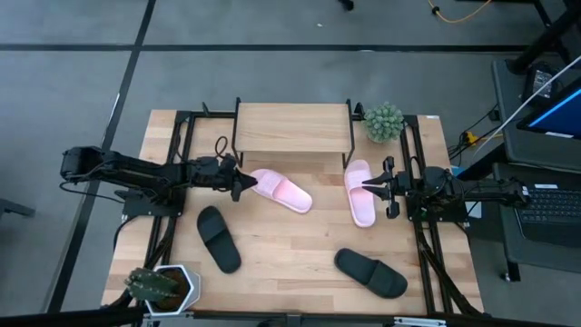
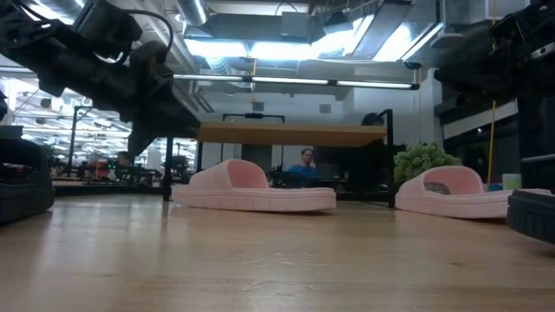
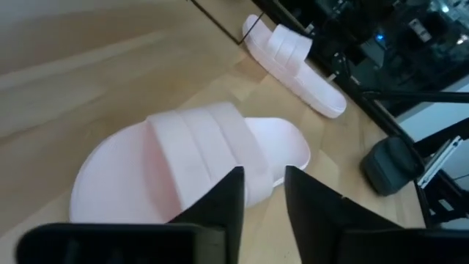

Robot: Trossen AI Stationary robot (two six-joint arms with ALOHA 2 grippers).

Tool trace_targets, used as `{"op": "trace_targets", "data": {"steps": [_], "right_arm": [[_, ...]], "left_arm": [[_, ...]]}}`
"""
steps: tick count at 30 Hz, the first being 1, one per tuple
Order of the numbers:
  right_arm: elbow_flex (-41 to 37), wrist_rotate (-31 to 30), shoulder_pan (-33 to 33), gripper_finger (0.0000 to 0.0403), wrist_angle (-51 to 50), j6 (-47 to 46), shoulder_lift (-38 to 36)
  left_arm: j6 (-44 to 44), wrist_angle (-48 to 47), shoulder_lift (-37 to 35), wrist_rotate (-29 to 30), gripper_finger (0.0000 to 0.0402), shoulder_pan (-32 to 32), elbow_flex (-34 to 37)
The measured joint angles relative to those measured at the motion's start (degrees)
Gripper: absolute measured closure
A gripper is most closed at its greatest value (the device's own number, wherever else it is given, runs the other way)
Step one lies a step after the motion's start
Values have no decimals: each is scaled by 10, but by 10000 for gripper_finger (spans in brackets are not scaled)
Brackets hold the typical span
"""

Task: Pick and place slides into the shelf
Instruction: Put the left pink slide on the shelf

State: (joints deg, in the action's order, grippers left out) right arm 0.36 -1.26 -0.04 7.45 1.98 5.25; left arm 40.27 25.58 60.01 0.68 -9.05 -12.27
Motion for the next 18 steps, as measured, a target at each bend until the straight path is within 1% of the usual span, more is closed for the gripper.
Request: {"op": "trace_targets", "data": {"steps": [2,5,7,12,18], "right_arm": [[0,0,0,340,0,0,0],[0,0,0,340,0,0,0],[0,0,0,340,0,0,0],[0,0,0,340,0,0,0],[0,0,0,340,0,-2,0]], "left_arm": [[5,-11,0,6,288,0,0],[12,-35,0,31,274,0,0],[13,-41,6,49,270,0,0],[30,-34,42,52,269,0,0],[32,38,111,56,269,0,0]]}}
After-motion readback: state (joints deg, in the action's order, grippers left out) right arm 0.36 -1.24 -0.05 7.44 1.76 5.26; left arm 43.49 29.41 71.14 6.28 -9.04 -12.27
